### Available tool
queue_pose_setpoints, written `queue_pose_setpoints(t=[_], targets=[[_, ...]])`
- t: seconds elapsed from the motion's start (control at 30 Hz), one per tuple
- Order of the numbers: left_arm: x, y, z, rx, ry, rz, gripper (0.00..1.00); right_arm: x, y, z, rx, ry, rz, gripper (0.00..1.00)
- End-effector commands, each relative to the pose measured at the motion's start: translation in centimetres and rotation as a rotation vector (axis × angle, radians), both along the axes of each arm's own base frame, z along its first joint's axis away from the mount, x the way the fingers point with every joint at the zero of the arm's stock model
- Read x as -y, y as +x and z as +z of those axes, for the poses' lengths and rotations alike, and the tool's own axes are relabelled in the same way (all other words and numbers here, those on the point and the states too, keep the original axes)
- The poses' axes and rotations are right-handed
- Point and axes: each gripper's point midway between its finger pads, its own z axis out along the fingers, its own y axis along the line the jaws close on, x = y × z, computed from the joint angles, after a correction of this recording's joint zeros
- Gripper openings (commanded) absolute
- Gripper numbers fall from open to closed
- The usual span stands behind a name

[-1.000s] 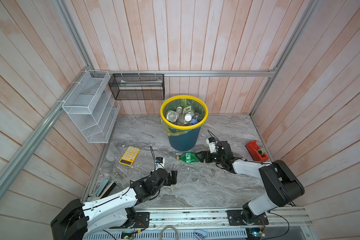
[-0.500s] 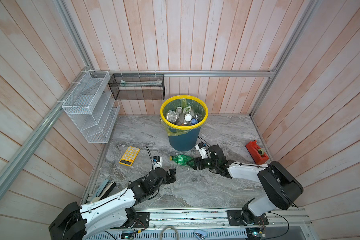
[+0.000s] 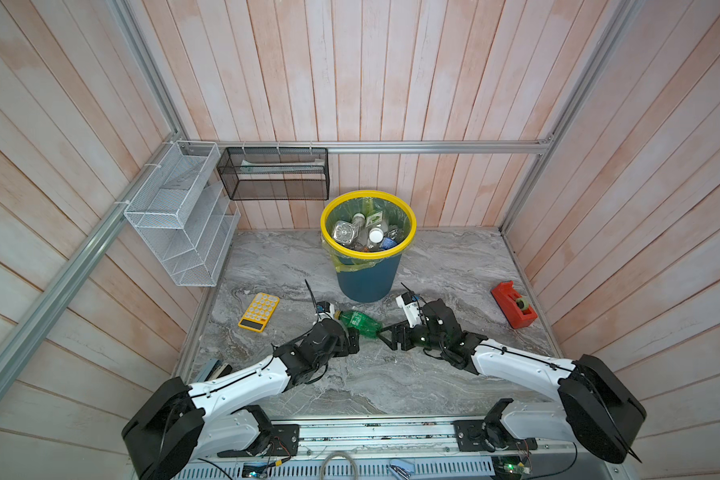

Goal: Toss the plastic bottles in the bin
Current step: 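Withdraw the right gripper and move it toward the green soda bottle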

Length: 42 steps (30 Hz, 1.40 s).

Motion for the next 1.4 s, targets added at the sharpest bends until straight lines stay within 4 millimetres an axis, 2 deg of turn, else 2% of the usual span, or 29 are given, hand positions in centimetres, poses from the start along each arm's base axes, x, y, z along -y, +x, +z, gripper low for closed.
queue_pose_setpoints(t=[0.0, 0.2, 0.43, 0.63, 0.77, 0.93, 1.17, 1.37], targets=[[1.5, 0.7, -0.5, -0.067, 0.007, -0.005, 1.00, 2.7, 1.3, -1.5, 0.015, -0.106, -0.077, 0.85], [3.4, 2.0, -2.4, -0.136, 0.039, 0.023, 1.00, 6.2, 1.5, -2.0, 0.031, -0.116, -0.192, 0.88], [3.4, 3.5, -3.6, -0.145, 0.084, 0.089, 1.00, 10.0, 0.5, -2.0, 0.075, -0.139, -0.286, 0.91], [4.2, 4.1, -4.4, -0.157, 0.023, 0.136, 1.00, 12.0, -0.4, -2.1, 0.096, -0.134, -0.335, 0.94], [5.0, 4.3, -3.6, -0.138, -0.062, 0.133, 1.00, 12.6, -0.6, -2.3, 0.102, -0.136, -0.349, 0.95], [4.6, 4.2, -3.9, -0.143, -0.047, 0.141, 1.00, 12.1, -0.3, -2.9, 0.090, -0.143, -0.319, 0.94], [3.3, 3.2, -2.4, -0.119, -0.095, 0.152, 0.99, 9.1, 1.3, -1.0, 0.186, -0.114, -0.179, 0.93], [0.5, 1.9, -1.1, -0.090, -0.078, 0.190, 1.00, 5.4, 2.2, -0.5, 0.278, -0.284, -0.016, 0.94]])
